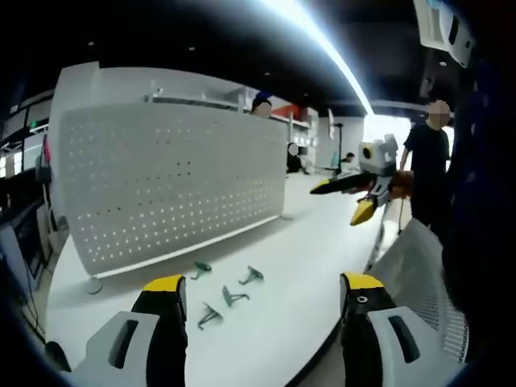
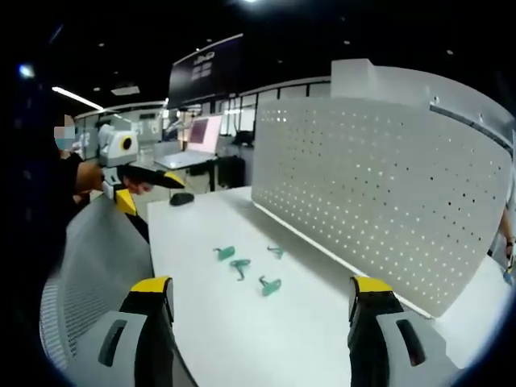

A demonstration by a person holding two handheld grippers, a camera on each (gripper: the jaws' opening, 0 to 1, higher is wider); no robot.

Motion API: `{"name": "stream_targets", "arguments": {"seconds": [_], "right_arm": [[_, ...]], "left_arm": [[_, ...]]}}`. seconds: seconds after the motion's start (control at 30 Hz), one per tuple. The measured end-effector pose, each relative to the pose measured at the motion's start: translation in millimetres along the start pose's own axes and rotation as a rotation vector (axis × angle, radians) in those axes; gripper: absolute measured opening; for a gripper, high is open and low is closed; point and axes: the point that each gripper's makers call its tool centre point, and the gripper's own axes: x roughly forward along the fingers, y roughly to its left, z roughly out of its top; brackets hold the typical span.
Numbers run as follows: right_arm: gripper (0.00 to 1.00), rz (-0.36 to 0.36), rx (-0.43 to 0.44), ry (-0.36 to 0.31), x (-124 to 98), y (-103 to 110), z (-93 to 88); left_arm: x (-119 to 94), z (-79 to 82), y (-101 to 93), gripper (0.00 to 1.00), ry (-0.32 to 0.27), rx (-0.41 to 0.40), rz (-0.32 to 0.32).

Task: Insert the hook assembly into the mounting plate slot until the hook locks in place.

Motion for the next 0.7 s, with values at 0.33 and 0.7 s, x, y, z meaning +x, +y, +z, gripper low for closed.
{"name": "stream_targets", "arguments": {"seconds": [0.33,0.7], "right_arm": [[0.91,0.008,-0.009,0.000,3.3,0.0,3.6],[0.91,0.021,-0.021,-0.002,9.2,2.2,7.6]], "left_arm": [[-0.2,0.5,1.8,0.78,-0.001,0.002,0.008],[0.0,2.7,3.4,0.77,-0.001,0.017,0.010]]}}
